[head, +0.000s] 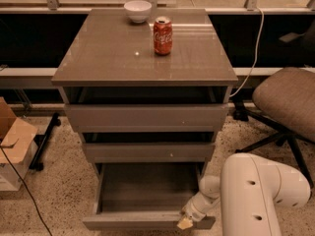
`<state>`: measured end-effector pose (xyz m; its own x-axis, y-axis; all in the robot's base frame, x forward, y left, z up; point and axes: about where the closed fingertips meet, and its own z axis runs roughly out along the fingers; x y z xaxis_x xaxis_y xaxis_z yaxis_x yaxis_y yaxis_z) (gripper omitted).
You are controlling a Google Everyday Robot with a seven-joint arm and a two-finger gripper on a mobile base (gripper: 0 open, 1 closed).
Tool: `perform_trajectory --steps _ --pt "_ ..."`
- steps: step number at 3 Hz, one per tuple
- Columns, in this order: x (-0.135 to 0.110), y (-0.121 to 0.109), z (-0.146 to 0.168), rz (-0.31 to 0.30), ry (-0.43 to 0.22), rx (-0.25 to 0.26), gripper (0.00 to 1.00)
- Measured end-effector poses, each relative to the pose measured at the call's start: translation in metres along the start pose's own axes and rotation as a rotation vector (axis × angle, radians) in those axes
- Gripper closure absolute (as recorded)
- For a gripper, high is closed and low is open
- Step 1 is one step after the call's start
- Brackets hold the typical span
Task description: Open bottom drawer
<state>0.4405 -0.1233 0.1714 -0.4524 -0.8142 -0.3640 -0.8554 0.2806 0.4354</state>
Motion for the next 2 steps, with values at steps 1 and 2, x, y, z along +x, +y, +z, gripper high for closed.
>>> perform_trajectory --steps 1,2 --pt "0.000 -0.001 0.000 0.000 0.000 0.000 0.69" --pt "0.009 0.013 0.007 0.031 0.006 -0.034 0.46"
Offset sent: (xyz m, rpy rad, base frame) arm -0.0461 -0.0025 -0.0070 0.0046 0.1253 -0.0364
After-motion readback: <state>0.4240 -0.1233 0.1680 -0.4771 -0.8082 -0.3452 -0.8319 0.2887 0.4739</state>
